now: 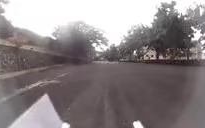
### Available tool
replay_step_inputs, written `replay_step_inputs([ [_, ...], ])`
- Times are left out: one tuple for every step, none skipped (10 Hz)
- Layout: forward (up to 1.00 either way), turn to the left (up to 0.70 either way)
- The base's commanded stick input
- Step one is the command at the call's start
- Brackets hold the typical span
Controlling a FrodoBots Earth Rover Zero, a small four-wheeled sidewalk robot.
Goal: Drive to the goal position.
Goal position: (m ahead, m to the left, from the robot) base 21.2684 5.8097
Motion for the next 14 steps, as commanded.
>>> replay_step_inputs([
  [1.00, -0.21],
  [1.00, -0.21],
  [1.00, -0.04],
  [1.00, -0.12],
  [1.00, -0.20],
  [1.00, 0.00],
  [1.00, 0.00],
  [1.00, 0.00],
  [1.00, 0.00],
  [1.00, 0.00],
  [1.00, 0.00],
  [1.00, 0.00],
  [1.00, 0.00],
  [1.00, 0.00],
])
